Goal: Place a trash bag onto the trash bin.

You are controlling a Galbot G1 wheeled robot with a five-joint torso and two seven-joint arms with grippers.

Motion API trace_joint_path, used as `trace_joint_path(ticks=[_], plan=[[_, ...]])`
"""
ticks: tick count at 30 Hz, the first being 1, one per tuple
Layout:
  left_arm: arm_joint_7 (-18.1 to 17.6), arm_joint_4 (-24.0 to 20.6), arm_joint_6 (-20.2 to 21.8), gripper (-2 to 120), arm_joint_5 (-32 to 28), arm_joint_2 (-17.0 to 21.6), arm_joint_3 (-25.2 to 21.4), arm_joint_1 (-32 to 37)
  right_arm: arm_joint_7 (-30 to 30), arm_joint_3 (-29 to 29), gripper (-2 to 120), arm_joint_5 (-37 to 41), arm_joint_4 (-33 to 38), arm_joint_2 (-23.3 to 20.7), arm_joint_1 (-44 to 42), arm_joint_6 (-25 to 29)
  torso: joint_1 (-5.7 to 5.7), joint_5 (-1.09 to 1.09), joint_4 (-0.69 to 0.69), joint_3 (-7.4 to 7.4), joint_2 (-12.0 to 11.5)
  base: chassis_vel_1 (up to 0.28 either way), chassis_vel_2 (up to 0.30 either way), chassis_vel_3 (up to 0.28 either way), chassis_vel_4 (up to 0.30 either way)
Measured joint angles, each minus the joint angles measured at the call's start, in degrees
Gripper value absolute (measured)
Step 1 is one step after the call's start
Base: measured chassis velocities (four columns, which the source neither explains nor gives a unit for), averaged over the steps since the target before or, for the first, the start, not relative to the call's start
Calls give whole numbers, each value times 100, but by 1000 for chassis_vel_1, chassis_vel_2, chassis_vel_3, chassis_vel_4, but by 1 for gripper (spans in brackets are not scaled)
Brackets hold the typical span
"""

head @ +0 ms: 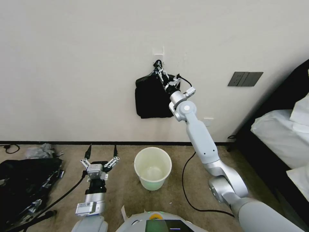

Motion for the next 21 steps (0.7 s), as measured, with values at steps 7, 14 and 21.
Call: trace_joint_path(ticks=[7, 14, 21], plan=[[1, -3, 0, 100, 0, -15, 7, 2, -29, -106, 98, -6, -58, -64, 70, -6, 0, 0, 0, 0, 0, 0, 0, 0, 0], [1, -6, -10, 100, 0, -36, 6, 33, -59, -167, 96, -7, -107, -102, 124, -8, 0, 0, 0, 0, 0, 0, 0, 0, 0], [1, -9, -14, 100, 4, -51, 16, 30, -80, -165, 94, -3, -151, -107, 176, -4, 0, 0, 0, 0, 0, 0, 0, 0, 0]])
